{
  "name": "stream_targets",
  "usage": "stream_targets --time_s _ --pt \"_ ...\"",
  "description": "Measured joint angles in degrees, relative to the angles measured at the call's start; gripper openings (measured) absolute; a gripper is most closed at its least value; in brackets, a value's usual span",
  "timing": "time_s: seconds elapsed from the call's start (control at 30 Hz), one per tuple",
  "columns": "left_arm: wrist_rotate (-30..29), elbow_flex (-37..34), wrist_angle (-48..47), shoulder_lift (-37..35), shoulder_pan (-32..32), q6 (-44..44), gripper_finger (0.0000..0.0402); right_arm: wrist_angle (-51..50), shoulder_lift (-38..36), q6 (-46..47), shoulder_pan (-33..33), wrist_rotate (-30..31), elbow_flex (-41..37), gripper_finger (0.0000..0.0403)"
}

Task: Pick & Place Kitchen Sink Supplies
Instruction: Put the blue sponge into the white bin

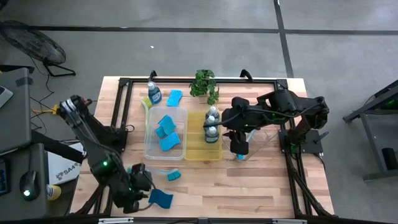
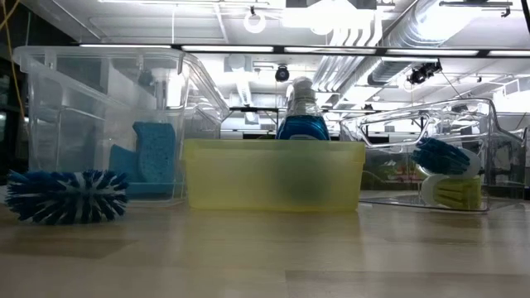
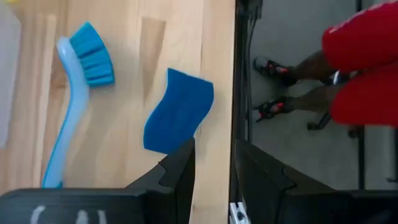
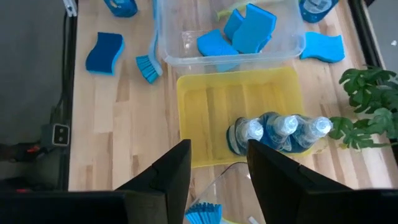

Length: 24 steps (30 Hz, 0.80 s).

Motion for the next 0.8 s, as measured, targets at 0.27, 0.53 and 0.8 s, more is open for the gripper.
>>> stream_targets --time_s 0.27,0.53,0.8 --pt "5.34 0.0 2.8 6.88 -0.29 -0.04 0.0112 0.0 0.0 -1.91 0.0 -0.56 0.0 0.0147" --pt "4.19 0.0 4.2 11.11 -0.28 0.4 0.0132 -0.2 0.0 -1.93 0.08 -1.22 0.0 0.0147" --pt "4.92 0.0 5.75 14.43 -0.27 1.57 0.0229 -0.39 0.0 -1.93 0.98 -1.02 0.0 0.0147"
